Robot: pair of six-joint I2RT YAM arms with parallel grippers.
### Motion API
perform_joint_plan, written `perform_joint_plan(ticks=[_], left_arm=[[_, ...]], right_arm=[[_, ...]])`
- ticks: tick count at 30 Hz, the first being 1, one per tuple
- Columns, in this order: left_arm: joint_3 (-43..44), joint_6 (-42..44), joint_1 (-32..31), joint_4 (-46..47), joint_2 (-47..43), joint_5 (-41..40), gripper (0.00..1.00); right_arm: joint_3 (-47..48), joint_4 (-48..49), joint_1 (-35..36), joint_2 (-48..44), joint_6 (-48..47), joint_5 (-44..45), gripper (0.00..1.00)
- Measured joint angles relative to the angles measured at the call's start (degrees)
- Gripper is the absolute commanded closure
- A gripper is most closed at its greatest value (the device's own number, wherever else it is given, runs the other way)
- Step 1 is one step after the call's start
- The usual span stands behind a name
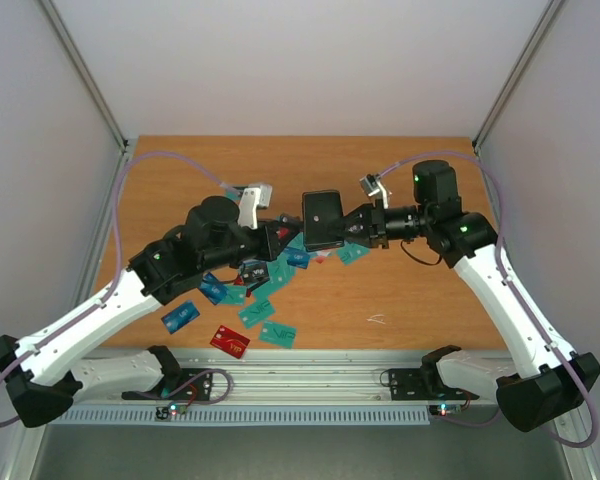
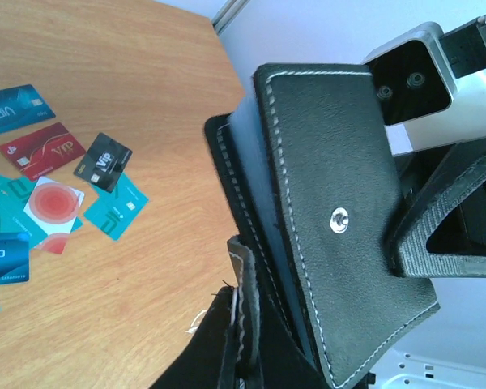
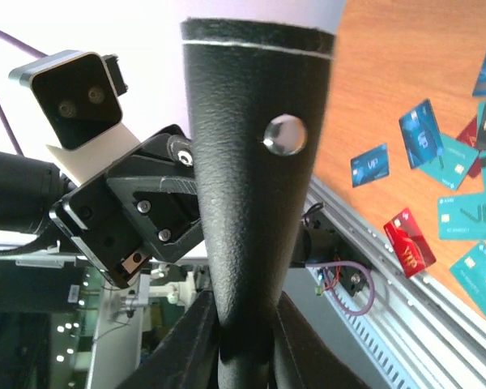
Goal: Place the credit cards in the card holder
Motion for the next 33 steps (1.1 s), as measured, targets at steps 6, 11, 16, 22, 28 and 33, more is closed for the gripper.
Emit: perform_joint_plan(ticks=[6,11,16,22,28,33], left_arm=[[-2.91,-0.02,0.0,1.01,0.66,0.28,1.0],[-7.19,-0.22,0.02,4.33,4.02,1.75,1.0],[-10.21,0.02,0.0,7.76,11.37,3.43,1.0],[-12.66,0.02,0.0,13.16,22.03,5.6,1.0],[-13.05,0.0,0.0,17.11,31.52,8.85,1.0],[-13.05,-0.26,0.0,18.8,36.28,11.04,1.0]], right_arm=[[-5.9,1.07,0.0,-0.07,-0.24,1.51,0.72],[-14.8,2.97,0.0,0.17,-0.09,4.24,0.7],[-19.58,4.35,0.0,2.95,-0.9,8.0,0.67],[-22.86,3.93,0.0,9.05,-2.43,14.78,0.59],[-28.7,4.5,0.0,17.59,-2.82,19.39,0.4],[-28.94,1.18,0.0,20.35,-4.92,24.55,0.21]])
